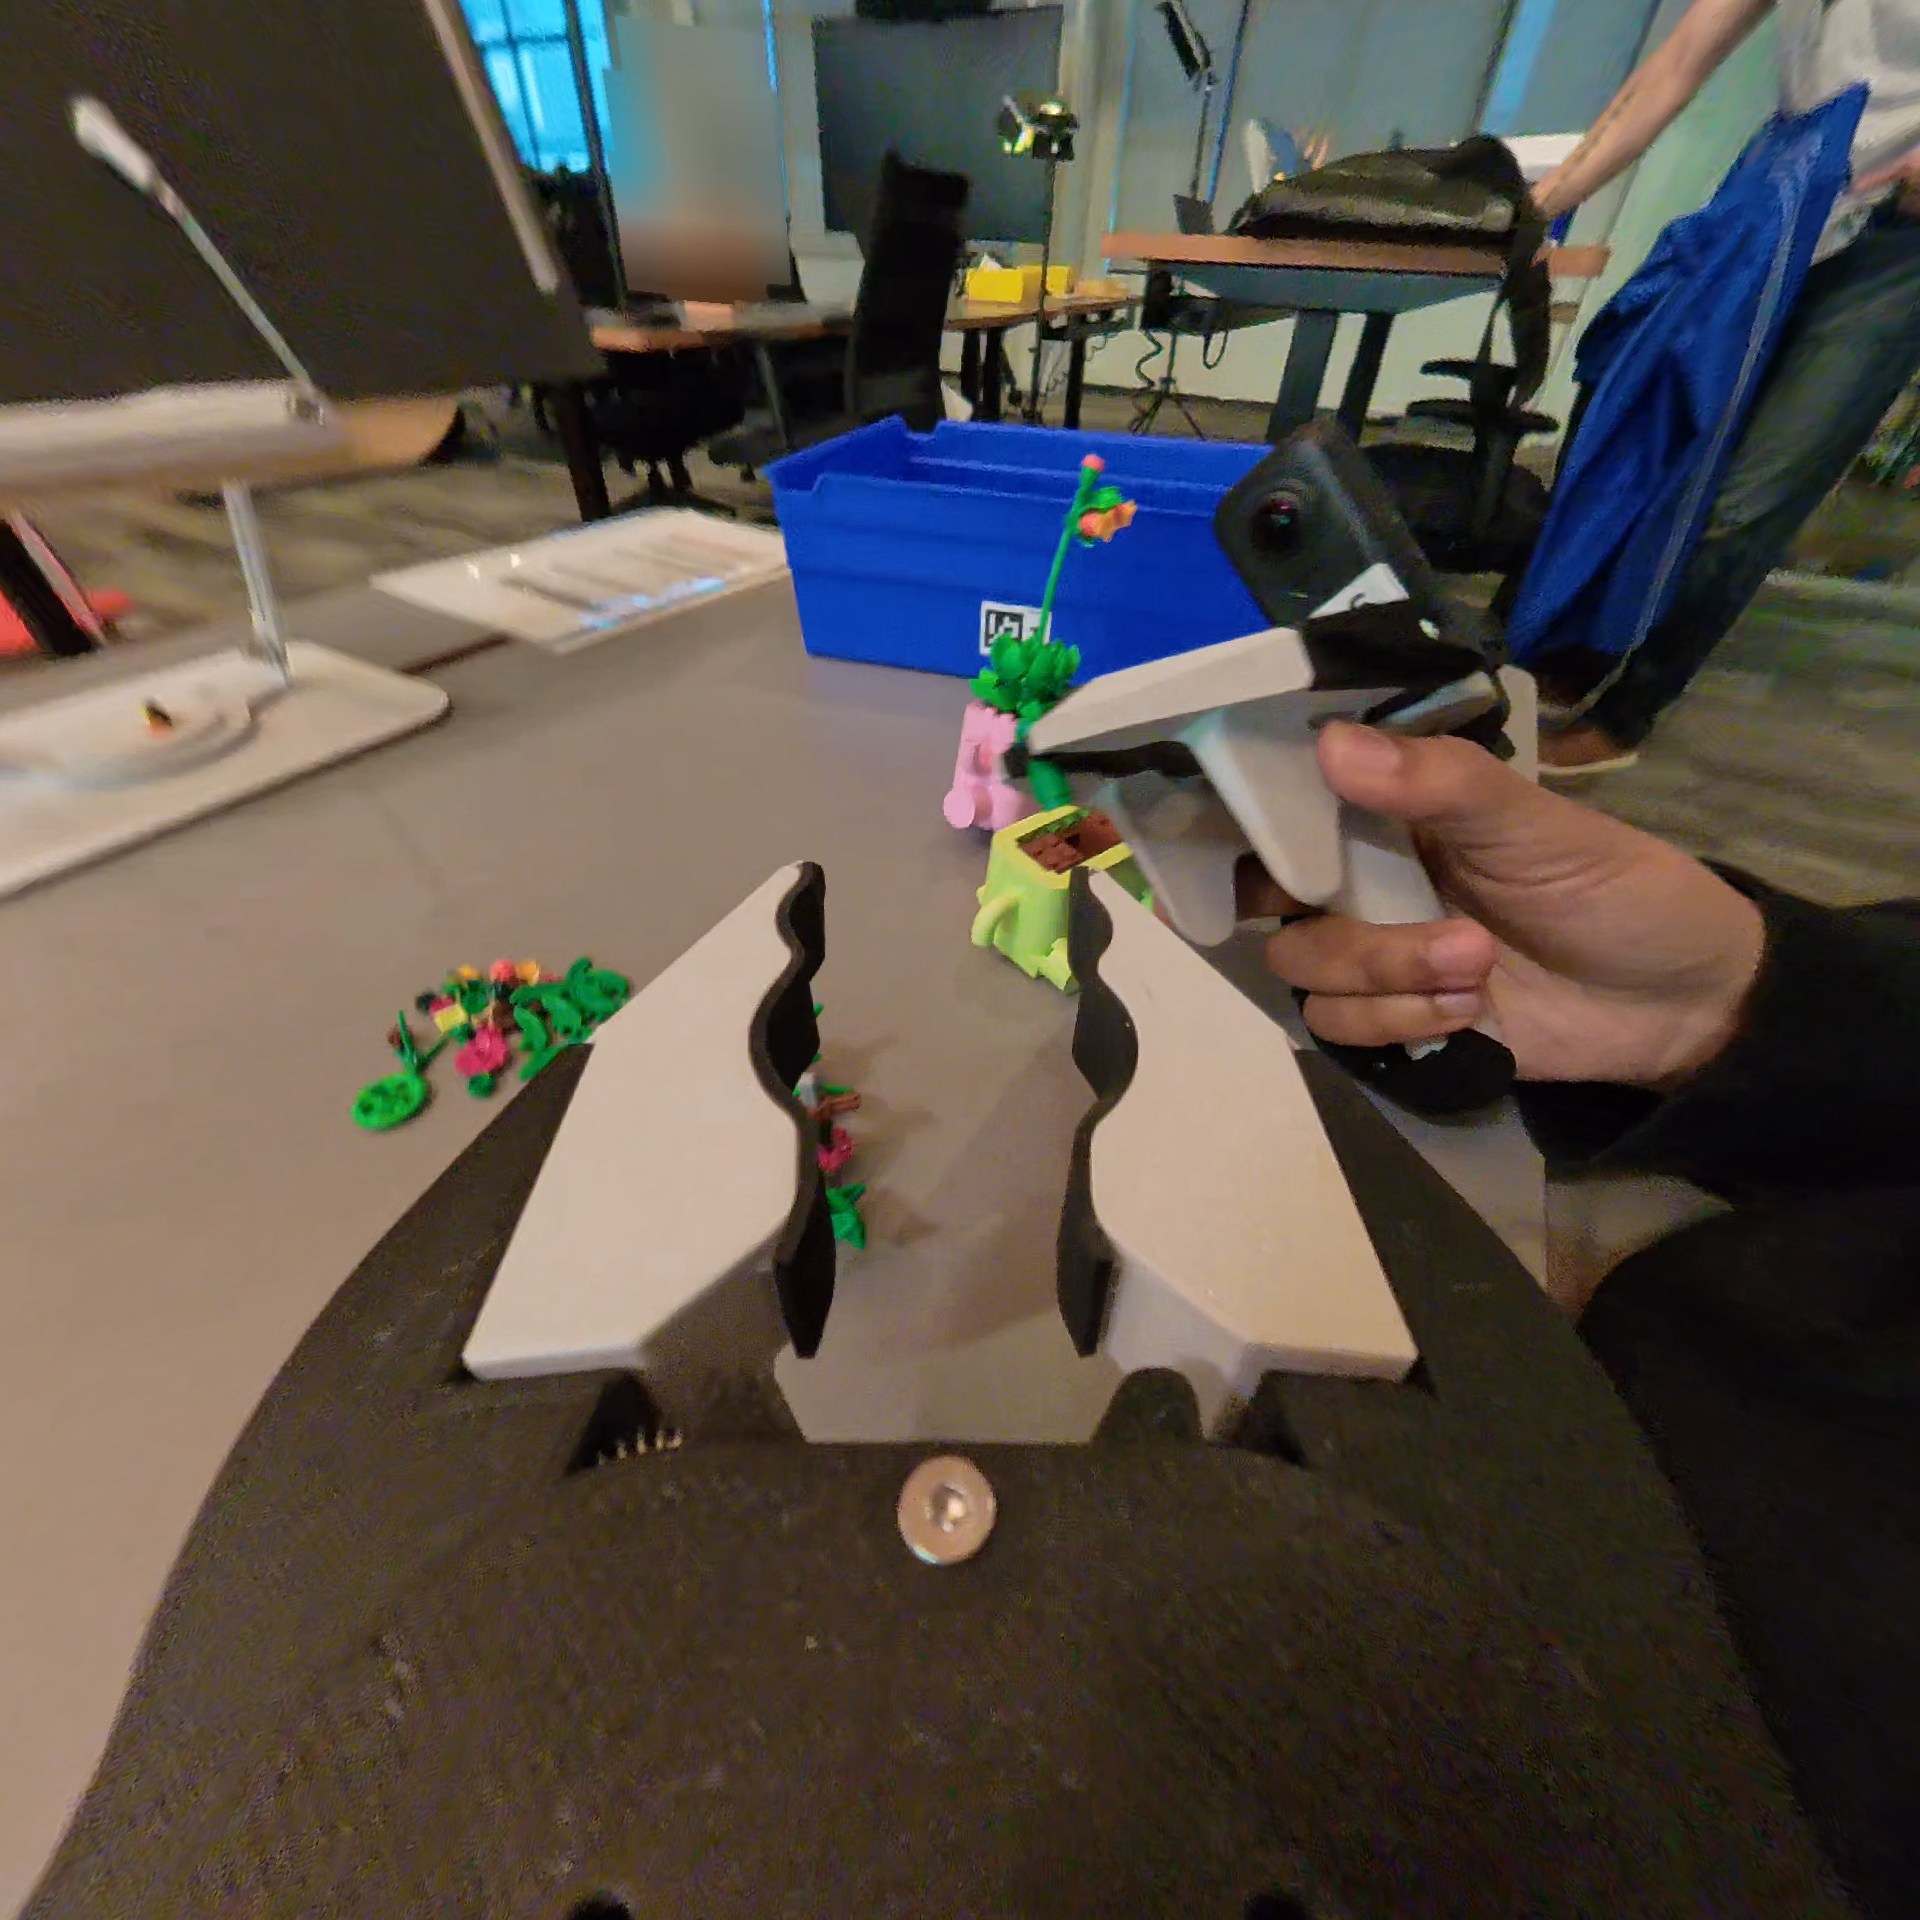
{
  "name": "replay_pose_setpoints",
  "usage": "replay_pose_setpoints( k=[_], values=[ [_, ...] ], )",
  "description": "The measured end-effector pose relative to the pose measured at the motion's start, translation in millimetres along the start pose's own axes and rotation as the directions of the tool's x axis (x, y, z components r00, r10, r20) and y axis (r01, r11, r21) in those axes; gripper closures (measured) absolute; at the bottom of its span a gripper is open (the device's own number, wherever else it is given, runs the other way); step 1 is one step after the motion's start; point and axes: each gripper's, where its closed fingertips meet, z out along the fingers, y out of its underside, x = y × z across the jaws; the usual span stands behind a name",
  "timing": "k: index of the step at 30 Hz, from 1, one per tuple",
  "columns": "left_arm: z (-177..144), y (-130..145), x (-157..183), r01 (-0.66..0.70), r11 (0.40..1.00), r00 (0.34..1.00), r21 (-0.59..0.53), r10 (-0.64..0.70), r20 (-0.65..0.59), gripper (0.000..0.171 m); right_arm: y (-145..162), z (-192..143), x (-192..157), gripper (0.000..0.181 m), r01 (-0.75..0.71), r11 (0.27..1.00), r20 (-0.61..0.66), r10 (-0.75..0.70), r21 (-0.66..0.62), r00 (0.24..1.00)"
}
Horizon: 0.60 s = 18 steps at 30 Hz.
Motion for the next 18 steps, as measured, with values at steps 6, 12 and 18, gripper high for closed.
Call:
replay_pose_setpoints(
  k=[6,12,18],
  values=[
    [6.6,-6.1,18.8,-0.169,0.986,0.982,0.011,0.167,0.093,0.145,8.9,7.1,-3.3,0.177,-0.095,0.995,0.050,0.095,0.011,0.994],
    [3.8,-6.7,10.8,-0.167,0.986,0.976,0.011,0.163,0.142,0.168,16.3,12.3,-7.7,0.177,-0.101,0.995,0.069,0.102,-0.010,0.992],
    [0.1,-12.5,11.3,-0.193,0.980,0.972,0.046,0.185,0.143,0.169,15.7,11.4,-10.8,0.173,-0.110,0.994,0.099,0.111,-0.018,0.989]
  ],
)
